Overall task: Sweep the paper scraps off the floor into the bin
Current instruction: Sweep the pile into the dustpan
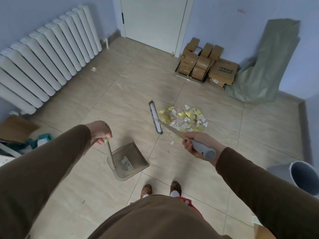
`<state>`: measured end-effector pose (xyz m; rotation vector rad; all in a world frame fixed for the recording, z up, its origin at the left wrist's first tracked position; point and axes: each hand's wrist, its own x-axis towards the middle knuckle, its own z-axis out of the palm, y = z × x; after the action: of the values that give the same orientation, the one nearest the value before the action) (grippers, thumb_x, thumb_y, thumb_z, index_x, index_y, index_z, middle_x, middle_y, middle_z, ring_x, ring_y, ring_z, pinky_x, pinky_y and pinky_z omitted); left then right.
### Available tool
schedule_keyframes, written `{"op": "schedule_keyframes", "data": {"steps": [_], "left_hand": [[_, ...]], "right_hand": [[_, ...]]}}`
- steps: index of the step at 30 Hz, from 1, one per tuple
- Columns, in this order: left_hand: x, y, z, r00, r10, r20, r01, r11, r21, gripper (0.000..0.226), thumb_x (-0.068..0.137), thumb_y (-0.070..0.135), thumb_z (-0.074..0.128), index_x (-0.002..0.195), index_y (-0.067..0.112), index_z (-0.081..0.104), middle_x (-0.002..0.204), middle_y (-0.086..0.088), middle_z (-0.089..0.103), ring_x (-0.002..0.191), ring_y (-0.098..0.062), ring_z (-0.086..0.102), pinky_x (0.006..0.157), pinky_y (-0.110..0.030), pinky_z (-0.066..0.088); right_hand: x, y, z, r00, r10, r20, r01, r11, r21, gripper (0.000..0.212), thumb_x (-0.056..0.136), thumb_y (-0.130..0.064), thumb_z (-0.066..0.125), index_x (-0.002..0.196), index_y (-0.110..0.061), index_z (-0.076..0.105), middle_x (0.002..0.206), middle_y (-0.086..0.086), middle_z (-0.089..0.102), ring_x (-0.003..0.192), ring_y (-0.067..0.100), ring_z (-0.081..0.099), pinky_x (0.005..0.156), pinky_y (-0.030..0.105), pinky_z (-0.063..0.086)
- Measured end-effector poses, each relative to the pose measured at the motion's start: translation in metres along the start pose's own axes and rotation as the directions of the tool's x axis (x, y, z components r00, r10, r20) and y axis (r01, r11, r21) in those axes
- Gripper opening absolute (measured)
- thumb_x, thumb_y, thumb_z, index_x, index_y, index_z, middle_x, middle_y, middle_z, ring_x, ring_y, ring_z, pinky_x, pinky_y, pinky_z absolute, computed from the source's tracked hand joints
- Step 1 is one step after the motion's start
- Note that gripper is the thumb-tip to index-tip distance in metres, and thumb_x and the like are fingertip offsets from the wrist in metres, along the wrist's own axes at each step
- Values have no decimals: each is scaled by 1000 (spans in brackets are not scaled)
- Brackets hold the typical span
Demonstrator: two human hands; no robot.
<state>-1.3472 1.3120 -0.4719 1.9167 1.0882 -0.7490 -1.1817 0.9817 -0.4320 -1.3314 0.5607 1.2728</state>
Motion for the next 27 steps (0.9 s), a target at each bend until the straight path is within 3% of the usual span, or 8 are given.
{"op": "schedule_keyframes", "data": {"steps": [3, 5, 10, 13, 16, 20, 24, 27], "left_hand": [[5, 32, 4, 999, 48, 19, -48, 999, 12, 19, 94, 3, 57, 112, -4, 59, 106, -26, 64, 61, -27, 74, 54, -32, 59], [10, 52, 5, 997, 75, 20, -76, 997, 27, 20, 93, 1, 58, 111, -5, 60, 109, -26, 63, 68, -29, 76, 60, -34, 63], [29, 92, 8, 993, 114, -8, -114, 993, -6, 25, 92, -3, 56, 116, -9, 59, 114, -30, 61, 70, -31, 76, 70, -39, 63], [39, 116, 17, 991, 132, -19, -132, 991, 0, 22, 93, -4, 54, 114, -9, 57, 114, -29, 61, 70, -30, 74, 57, -29, 62], [52, 141, 29, 988, 155, -28, -155, 988, 5, 11, 92, -4, 54, 96, 6, 56, 107, -23, 58, 75, -32, 74, 51, -25, 58], [77, 183, 35, 986, 167, -21, -167, 985, -45, 47, 92, 1, 57, 138, 4, 49, 115, -17, 58, 79, -33, 74, 63, -28, 60], [97, 233, 42, 988, 154, -23, -155, 981, -115, 49, 91, 3, 58, 139, 5, 50, 118, -18, 62, 79, -34, 75, 48, -20, 57], [115, 270, 54, 988, 151, -25, -153, 980, -125, 47, 90, 4, 59, 136, 9, 54, 116, -15, 63, 78, -33, 76, 61, -25, 62]], "right_hand": [[-3, -11, -19, 997, -57, -43, 58, 998, 5, 16, 97, -19, 60, 102, -9, 49, 70, 3, 50, 39, 5, 48, 34, 14, 45], [0, -15, -37, 993, -79, -84, 76, 996, -43, 12, 98, -15, 57, 102, -7, 49, 69, 4, 50, 40, 6, 48, 36, 15, 46], [15, -25, -81, 951, -193, -242, 106, 938, -331, 4, 99, -7, 48, 101, -5, 52, 66, 5, 48, 38, 7, 44, 36, 17, 42], [28, -36, -101, 926, -243, -290, 125, 919, -373, 4, 99, -6, 48, 98, -7, 52, 68, 6, 49, 42, 9, 44, 36, 18, 42], [44, -50, -128, 915, -236, -328, 120, 934, -337, 3, 99, -5, 48, 97, -6, 50, 68, 7, 47, 43, 10, 43, 35, 18, 41], [66, -82, -173, 890, -269, -369, 127, 921, -368, 5, 98, -6, 48, 103, -3, 50, 68, 7, 48, 45, 12, 44, 35, 19, 42], [100, -130, -222, 870, -300, -392, 103, 887, -450, 22, 98, -8, 44, 120, -10, 45, 75, 10, 51, 51, 16, 46, 39, 21, 44], [137, -173, -252, 856, -310, -413, 45, 841, -539, 28, 98, -9, 42, 126, -11, 40, 80, 13, 52, 54, 19, 47, 44, 26, 45]]}}
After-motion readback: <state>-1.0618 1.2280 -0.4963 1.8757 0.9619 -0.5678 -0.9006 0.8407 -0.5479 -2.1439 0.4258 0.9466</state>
